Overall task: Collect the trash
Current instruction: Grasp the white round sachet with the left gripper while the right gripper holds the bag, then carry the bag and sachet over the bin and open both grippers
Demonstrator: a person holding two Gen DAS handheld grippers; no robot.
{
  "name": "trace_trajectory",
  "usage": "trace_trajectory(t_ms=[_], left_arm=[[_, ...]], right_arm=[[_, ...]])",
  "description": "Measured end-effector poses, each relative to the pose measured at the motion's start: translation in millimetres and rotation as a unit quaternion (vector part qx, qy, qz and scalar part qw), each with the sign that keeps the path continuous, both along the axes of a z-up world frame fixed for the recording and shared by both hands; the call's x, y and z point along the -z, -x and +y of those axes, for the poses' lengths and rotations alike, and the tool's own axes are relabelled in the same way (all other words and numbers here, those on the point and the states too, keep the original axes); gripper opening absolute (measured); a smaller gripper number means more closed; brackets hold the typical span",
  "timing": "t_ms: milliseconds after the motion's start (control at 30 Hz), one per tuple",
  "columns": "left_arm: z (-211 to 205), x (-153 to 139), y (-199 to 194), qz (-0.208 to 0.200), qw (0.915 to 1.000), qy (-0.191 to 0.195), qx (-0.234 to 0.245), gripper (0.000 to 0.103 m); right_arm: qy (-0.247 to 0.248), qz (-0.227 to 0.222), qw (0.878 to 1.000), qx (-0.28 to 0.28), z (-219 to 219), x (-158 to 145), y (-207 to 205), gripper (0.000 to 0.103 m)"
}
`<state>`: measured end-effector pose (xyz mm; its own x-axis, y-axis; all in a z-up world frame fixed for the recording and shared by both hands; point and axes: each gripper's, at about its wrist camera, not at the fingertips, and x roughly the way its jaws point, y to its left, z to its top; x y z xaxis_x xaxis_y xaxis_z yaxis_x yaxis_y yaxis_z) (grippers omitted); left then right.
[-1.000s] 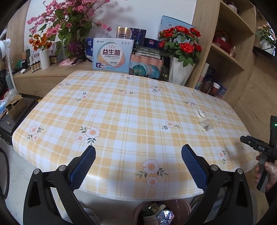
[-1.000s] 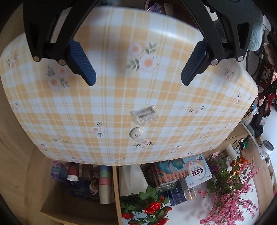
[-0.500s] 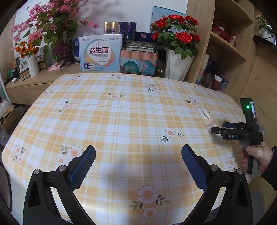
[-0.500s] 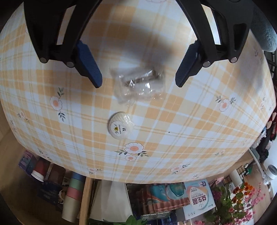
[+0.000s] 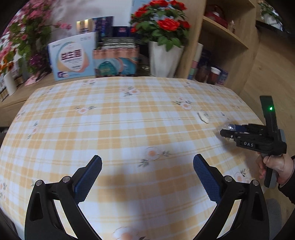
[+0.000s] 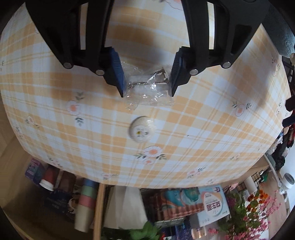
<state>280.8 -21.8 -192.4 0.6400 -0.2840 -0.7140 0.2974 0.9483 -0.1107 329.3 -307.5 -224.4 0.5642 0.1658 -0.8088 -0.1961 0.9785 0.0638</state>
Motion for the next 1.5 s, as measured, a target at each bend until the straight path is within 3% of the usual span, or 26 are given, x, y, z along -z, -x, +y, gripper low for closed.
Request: trace_trajectory(t_ms=[267,333,400,567,800,933,967,1000,1100,1267,1500], left_arm=[[-97,8,-49,0.019,0.9952,-0.002,0.096,0.097],[-125,15,-66,0.019,0.9950,-0.013,0.097,0.096],[-147,26,-83,0.037,0.9941,-0.011,0.102,0.086],[-181,50,-115,0.059,0.9935,-0.016,0.096,0.076],[-218,71,-141,0.074,0.9910,-0.065,0.091,0.071],[-223,75,-146,0.065,0.9896,-0.093,0.089,0.066],[-223,75,-146,0.064,0.9891,-0.095,0.093,0.058],[-222,72,-144,0.062,0.9881,-0.099,0.100,0.039],[-219,69,-137,0.059,0.9849,-0.120,0.111,0.039],[-196,58,-121,0.064,0.9855,-0.100,0.121,0.038],[-156,16,-77,0.041,0.9884,-0.064,0.132,0.038]], right_arm=[[-0.019,-0.028,0.998,0.052,-69,-12,12,0.047],[-0.023,-0.032,0.997,0.061,-80,-13,16,0.047],[-0.023,-0.043,0.996,0.074,-95,-15,22,0.047],[-0.034,-0.045,0.993,0.105,-130,-16,38,0.047],[-0.068,-0.051,0.985,0.150,-163,-16,58,0.047],[-0.083,-0.050,0.982,0.159,-167,-16,67,0.047],[-0.087,-0.048,0.982,0.161,-167,-15,68,0.047],[-0.091,-0.048,0.981,0.162,-167,-16,70,0.047],[-0.101,-0.052,0.981,0.159,-161,-20,74,0.047],[-0.116,-0.059,0.980,0.151,-145,-31,78,0.047],[-0.125,-0.067,0.982,0.128,-114,-50,90,0.047]])
